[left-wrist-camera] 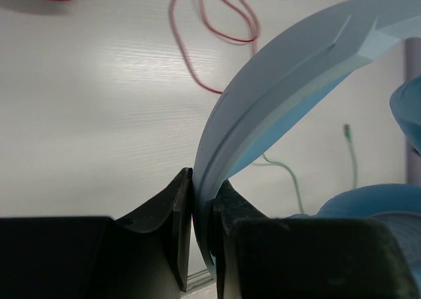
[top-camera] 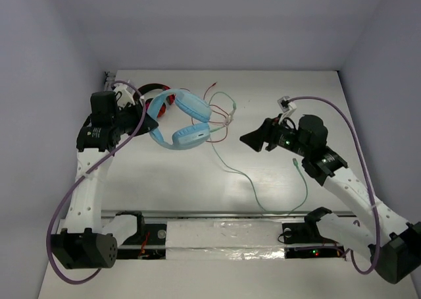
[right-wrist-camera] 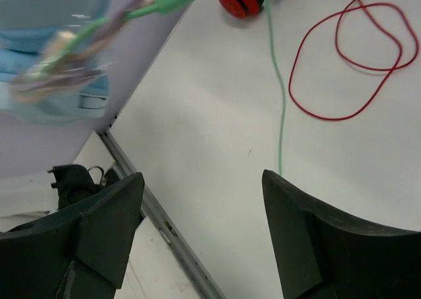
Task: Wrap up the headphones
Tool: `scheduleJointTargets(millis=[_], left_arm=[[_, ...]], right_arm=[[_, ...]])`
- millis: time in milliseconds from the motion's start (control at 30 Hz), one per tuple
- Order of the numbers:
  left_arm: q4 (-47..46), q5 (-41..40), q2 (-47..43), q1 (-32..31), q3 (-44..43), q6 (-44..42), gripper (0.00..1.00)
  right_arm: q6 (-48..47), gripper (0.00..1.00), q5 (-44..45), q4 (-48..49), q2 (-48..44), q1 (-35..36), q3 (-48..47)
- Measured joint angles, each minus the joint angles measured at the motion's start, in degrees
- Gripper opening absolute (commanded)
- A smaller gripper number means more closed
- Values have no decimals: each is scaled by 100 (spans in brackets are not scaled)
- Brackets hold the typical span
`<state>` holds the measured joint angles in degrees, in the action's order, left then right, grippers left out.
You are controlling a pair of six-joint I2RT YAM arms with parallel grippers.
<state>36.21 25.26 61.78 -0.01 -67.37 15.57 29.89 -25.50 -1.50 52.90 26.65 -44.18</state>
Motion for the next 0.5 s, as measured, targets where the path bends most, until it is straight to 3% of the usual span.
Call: scheduleJointTargets(millis=[100, 333, 500], left_arm=[[-323, 638, 4, -26, 15, 267, 0], [-1307, 1602, -26, -57, 109, 909, 0], [-2070, 2079, -136, -63, 302, 1484, 0]], right_arm=[[-83, 86, -17, 201, 409, 262, -4], [-387, 85, 42, 728, 1405, 417, -116], [-286, 84, 66, 1633, 1956, 417, -107]])
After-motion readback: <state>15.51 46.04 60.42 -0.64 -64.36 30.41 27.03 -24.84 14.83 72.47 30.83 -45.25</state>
